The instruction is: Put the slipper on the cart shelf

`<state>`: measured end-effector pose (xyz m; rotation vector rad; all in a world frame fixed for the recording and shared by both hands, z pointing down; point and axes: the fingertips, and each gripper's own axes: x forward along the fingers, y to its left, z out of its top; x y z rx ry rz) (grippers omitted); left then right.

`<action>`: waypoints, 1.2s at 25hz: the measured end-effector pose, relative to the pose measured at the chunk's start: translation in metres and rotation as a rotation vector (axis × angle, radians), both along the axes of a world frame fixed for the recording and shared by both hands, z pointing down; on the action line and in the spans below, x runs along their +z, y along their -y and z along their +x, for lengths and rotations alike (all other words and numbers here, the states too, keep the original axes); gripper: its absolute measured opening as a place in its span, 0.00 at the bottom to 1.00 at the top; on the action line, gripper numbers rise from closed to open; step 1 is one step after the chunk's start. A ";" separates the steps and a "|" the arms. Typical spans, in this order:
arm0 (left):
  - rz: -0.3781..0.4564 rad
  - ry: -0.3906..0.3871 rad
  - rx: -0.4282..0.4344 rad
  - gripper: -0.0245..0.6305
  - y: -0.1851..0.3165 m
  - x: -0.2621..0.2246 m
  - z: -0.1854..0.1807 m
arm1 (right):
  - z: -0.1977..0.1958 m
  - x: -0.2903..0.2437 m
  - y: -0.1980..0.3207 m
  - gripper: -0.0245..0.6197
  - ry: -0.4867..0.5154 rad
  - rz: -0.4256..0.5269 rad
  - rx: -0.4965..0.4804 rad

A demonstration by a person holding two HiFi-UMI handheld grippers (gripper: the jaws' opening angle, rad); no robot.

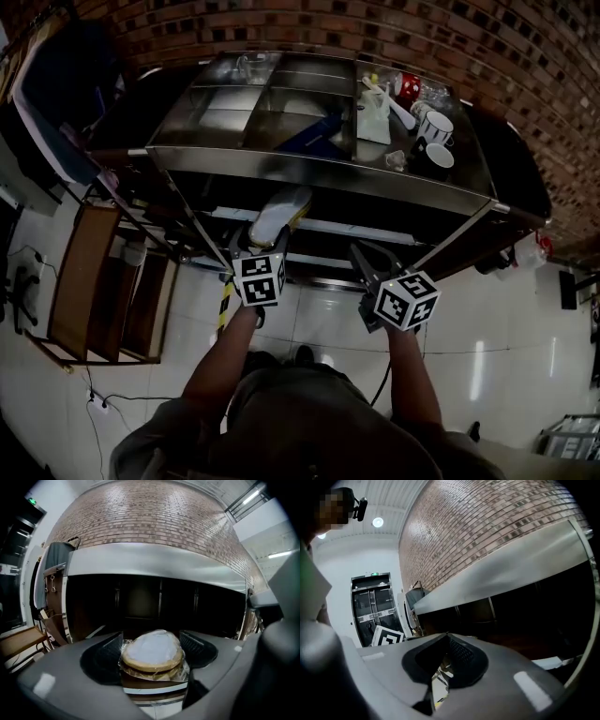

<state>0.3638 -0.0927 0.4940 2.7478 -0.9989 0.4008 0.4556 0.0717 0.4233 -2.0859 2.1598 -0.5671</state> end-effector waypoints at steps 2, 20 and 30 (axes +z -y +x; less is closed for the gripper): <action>-0.007 0.021 0.005 0.62 -0.002 0.007 0.015 | 0.012 0.001 -0.006 0.04 0.007 -0.001 0.016; -0.086 0.149 0.173 0.63 0.018 0.079 0.143 | 0.074 0.023 0.002 0.04 0.033 -0.084 0.190; -0.088 0.167 0.257 0.64 0.008 0.091 0.189 | 0.097 0.022 -0.027 0.04 0.028 -0.104 0.306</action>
